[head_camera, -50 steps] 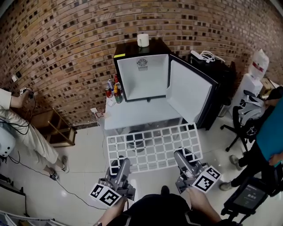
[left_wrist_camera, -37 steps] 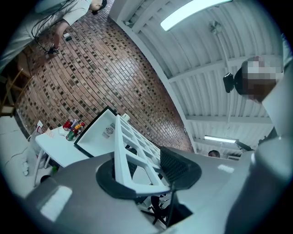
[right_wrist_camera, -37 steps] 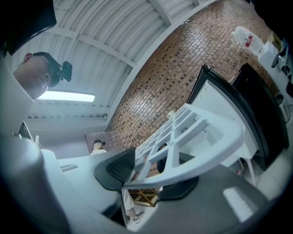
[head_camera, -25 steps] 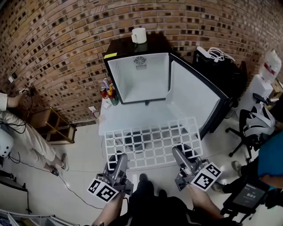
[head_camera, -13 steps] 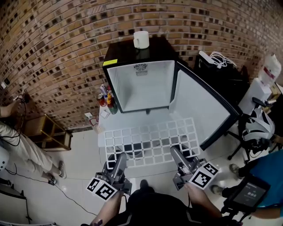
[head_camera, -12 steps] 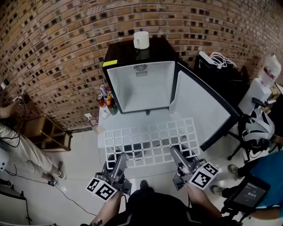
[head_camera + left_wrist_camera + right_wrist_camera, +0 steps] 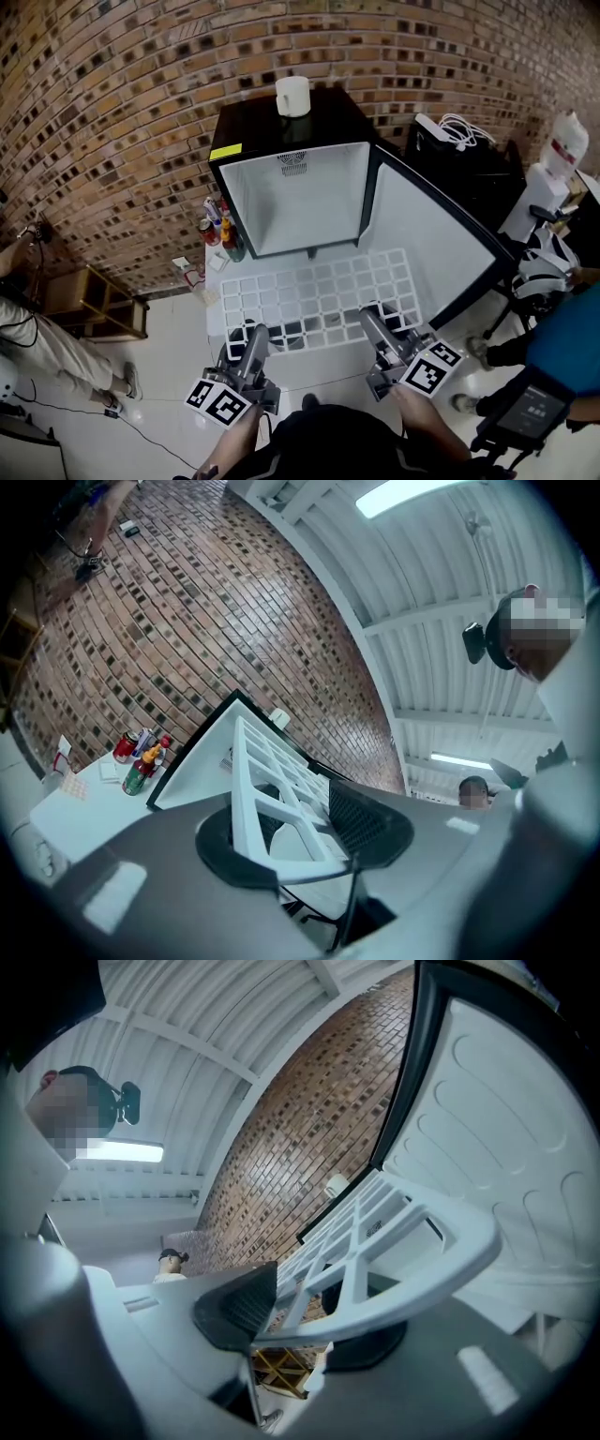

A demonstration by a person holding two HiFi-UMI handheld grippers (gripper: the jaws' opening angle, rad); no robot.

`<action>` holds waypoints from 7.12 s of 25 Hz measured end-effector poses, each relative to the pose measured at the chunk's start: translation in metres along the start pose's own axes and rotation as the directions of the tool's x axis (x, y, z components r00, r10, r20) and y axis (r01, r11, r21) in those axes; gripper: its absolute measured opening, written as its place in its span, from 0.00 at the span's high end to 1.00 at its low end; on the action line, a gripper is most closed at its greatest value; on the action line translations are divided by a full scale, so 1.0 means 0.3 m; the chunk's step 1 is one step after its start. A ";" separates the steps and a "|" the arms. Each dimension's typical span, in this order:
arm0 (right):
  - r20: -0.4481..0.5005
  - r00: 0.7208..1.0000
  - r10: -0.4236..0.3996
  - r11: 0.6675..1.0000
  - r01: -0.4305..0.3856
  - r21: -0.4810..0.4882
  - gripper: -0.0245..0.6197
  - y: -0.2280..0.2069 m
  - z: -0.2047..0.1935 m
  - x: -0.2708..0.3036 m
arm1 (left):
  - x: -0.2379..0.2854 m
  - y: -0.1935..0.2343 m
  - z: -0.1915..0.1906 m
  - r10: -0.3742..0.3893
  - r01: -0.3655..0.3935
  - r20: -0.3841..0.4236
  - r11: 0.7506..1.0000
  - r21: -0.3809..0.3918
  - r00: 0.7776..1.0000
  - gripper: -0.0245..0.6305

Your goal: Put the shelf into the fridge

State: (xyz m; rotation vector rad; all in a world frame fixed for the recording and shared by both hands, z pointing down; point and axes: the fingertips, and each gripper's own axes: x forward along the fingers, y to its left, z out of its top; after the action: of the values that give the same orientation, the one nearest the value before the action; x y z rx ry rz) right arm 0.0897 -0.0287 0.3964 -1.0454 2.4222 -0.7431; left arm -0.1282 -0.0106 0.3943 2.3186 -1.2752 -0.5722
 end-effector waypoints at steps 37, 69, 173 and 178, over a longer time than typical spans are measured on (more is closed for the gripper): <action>-0.057 0.997 -0.053 0.997 0.056 0.049 0.71 -0.232 0.059 0.414 | 0.336 0.321 0.096 0.036 -0.038 -0.050 0.998 -0.039 0.998 0.71; -0.144 0.989 -0.027 0.982 0.053 0.179 0.72 -0.549 0.063 0.543 | 0.572 0.433 -0.015 0.157 -0.167 -0.133 0.983 -0.073 0.979 0.72; -0.007 0.944 -0.331 0.924 0.326 0.198 0.70 -0.849 0.115 0.886 | 0.865 0.777 0.000 0.324 -0.294 0.018 0.878 -0.378 0.946 0.82; -0.011 0.941 -0.339 0.921 0.335 0.197 0.70 -0.850 0.113 0.886 | 0.938 0.694 -0.043 0.179 -0.162 0.001 0.892 -0.422 0.984 0.75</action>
State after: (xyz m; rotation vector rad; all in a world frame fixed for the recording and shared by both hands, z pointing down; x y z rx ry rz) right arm 0.0756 -0.3872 0.4863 -1.3971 2.1174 -1.0514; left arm -0.1246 -0.3507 0.4780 1.8287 -1.2163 -0.7534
